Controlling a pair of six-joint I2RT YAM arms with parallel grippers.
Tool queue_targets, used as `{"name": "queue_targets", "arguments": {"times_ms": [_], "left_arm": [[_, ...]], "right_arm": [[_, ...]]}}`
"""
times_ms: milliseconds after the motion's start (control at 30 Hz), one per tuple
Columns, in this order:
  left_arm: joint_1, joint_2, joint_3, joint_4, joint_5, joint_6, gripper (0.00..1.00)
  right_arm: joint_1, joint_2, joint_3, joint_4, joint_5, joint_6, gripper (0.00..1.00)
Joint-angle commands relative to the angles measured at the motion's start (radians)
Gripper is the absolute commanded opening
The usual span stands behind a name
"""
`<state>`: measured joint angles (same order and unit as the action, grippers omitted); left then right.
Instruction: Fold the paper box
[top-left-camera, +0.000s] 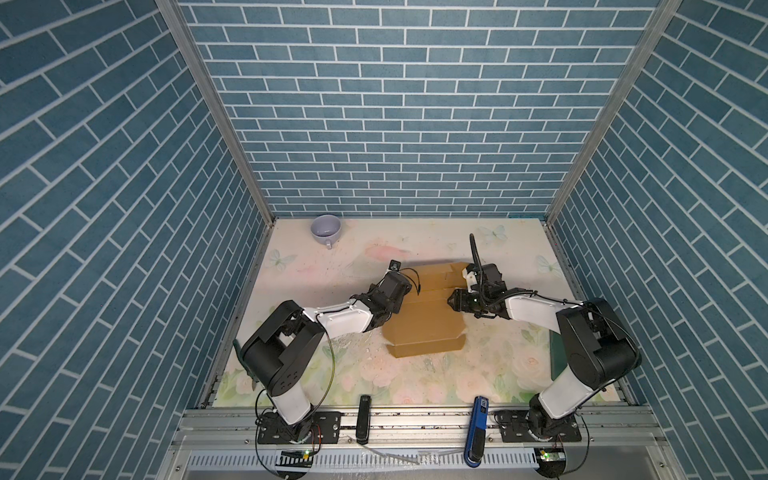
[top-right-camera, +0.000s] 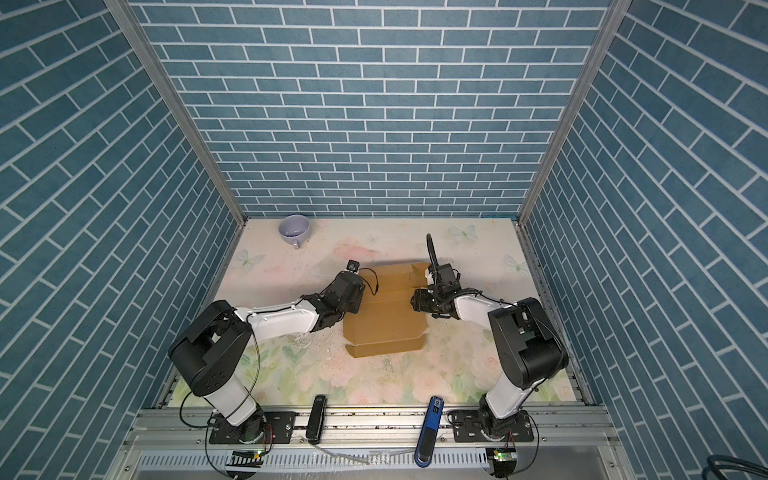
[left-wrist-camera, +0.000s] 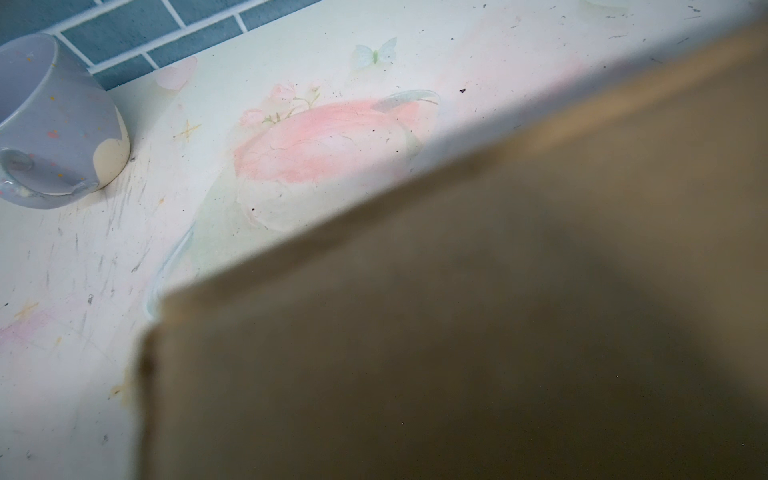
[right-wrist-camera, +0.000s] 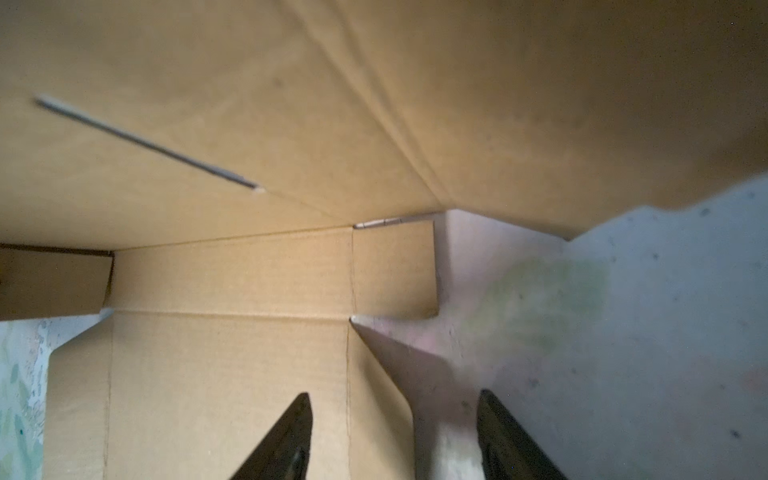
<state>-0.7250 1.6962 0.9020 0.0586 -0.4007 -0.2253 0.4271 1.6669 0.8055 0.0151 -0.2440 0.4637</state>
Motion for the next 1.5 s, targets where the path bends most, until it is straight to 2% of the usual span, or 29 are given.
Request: {"name": "queue_targets", "arguments": {"times_ms": [0,333,800,1033,1200,1367,1467], "left_arm": [[0.003,0.003,0.014,-0.035,0.010,0.003,0.15],[0.004,0.024,0.035,-0.051,0.013,0.001,0.15],[0.004,0.053,0.027,-0.027,0.031,-0.026,0.15],[0.004,0.061,0.025,-0.016,0.040,-0.038,0.15],[0.004,0.060,0.028,-0.033,0.026,-0.048,0.14],[0.004,0.048,0.032,-0.055,0.020,-0.059,0.14],[0.004,0.040,0.036,-0.070,0.023,-0.076,0.14]], "right_arm": [[-0.001,0.035,0.040,0.079,-0.018,-0.010,0.63],[-0.001,0.085,0.039,0.169,-0.036,0.004,0.64],[0.002,-0.019,-0.014,0.270,-0.148,-0.005,0.60],[0.013,-0.007,-0.010,0.268,-0.165,0.000,0.59],[0.015,-0.051,-0.047,0.243,-0.105,-0.005,0.58],[0.015,-0.108,-0.036,0.083,-0.014,-0.063,0.60],[0.015,-0.110,-0.041,0.057,0.035,-0.074,0.62]]}}
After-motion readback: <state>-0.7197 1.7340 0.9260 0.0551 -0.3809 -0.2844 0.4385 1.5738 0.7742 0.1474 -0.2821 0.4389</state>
